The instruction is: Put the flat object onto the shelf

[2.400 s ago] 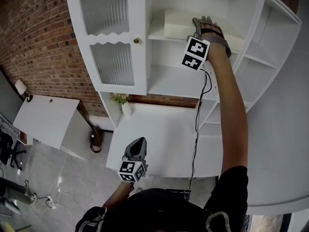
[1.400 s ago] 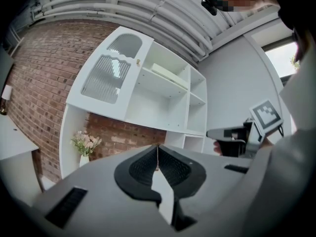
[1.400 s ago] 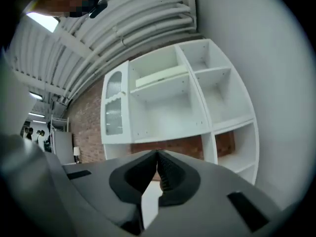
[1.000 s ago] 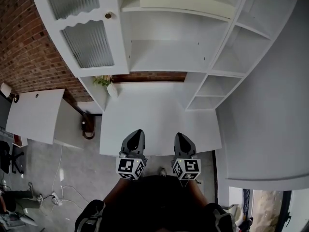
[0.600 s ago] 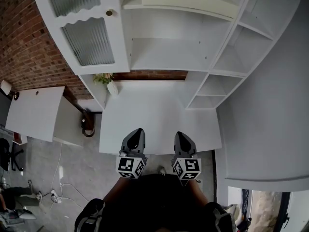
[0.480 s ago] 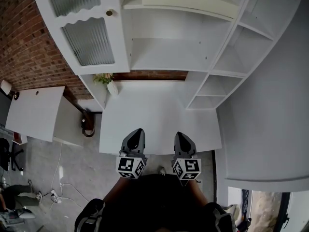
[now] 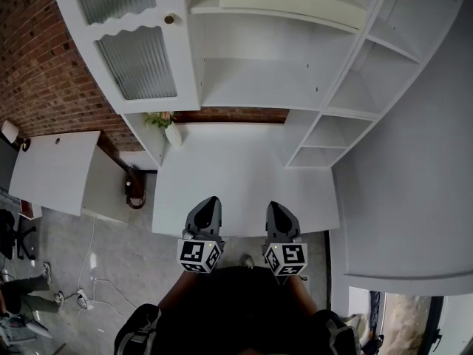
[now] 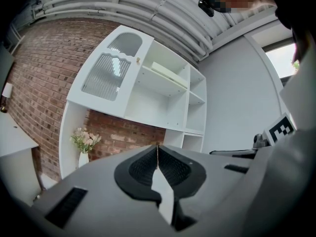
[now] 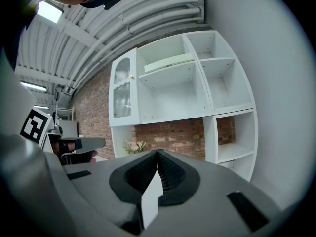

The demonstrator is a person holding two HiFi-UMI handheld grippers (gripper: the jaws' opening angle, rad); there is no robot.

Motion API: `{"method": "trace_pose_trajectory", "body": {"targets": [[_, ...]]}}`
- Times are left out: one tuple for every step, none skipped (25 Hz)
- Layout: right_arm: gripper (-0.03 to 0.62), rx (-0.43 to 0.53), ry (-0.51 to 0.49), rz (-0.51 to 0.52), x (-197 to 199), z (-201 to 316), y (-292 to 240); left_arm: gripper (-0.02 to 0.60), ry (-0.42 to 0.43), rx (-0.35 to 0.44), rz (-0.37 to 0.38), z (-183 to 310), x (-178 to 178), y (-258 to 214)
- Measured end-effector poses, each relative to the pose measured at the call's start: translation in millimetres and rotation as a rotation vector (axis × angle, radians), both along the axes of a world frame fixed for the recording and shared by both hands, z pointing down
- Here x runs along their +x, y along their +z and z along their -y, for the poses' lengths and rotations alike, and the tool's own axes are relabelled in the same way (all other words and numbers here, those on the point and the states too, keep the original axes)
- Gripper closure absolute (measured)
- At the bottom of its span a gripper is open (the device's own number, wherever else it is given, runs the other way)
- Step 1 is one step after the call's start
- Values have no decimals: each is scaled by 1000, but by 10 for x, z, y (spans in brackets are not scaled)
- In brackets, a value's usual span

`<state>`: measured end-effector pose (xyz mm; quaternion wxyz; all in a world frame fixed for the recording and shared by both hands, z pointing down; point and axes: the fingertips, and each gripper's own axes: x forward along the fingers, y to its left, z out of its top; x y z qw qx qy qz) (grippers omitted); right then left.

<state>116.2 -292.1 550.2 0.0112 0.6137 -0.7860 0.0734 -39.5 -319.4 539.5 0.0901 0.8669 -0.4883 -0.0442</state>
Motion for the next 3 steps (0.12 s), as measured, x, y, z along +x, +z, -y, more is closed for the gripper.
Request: {"method": "trace_pose_trajectory", "body": {"targets": [[568,1,-2,-3,-8,-4,0,566,0,-1,1,-4,-3,1],[568,1,-4,-6,-14,-9,-1,566,0,-1,1,-9,-4,1],[568,2,-6,-10,-20,-15,-1,566,0,-2,2,-14,-5,2]]}}
